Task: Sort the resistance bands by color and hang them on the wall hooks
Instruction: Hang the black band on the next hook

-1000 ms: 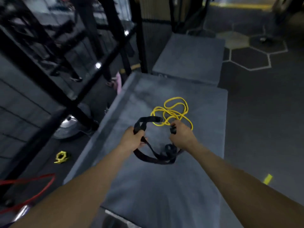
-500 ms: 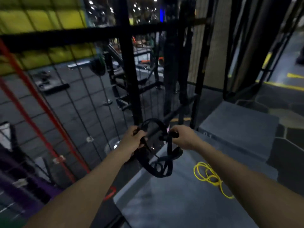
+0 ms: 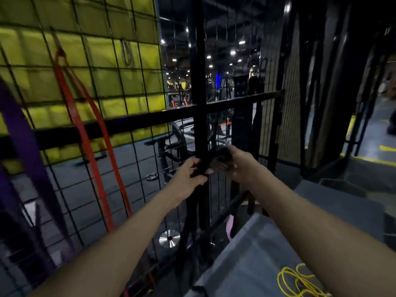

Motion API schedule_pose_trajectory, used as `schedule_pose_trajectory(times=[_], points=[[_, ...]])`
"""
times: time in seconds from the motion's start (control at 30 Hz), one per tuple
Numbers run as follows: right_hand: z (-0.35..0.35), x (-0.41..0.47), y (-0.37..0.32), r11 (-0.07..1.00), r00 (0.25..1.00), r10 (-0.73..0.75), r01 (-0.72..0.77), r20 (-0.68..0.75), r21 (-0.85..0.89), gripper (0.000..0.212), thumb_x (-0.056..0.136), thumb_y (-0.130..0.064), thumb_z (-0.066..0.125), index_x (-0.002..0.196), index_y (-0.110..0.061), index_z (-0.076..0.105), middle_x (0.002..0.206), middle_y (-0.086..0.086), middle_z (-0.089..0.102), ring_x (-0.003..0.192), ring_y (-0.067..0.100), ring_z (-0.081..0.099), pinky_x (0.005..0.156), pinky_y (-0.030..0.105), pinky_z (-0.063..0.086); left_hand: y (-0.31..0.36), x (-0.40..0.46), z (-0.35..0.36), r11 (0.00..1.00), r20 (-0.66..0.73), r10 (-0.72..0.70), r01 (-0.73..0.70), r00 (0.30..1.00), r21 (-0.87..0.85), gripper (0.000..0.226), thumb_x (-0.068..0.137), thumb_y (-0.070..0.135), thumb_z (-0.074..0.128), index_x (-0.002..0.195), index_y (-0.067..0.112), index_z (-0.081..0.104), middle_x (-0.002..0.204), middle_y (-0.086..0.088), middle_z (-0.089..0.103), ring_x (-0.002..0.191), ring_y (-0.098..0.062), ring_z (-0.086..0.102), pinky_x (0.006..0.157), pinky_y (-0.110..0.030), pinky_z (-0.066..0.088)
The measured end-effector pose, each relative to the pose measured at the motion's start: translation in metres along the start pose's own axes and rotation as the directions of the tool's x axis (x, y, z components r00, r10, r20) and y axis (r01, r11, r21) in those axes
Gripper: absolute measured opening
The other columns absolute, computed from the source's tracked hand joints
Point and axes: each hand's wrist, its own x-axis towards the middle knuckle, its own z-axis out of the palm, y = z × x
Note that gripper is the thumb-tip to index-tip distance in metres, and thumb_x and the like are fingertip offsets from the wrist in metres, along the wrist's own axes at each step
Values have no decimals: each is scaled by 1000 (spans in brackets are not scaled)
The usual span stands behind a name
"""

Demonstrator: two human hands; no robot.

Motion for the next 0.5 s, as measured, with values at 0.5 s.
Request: schedule_pose_trajectory(times=[0.5], points=[[95, -9, -38, 307, 628, -532, 768, 568, -562, 47, 80, 2, 67, 125, -4, 57, 114, 10, 63, 104, 21, 60, 94, 35, 48, 97, 18, -89, 941, -178, -14, -47, 984, -336, 30, 92, 45, 45, 99, 19, 56, 103, -2, 63, 98, -19, 60, 99, -37, 42]])
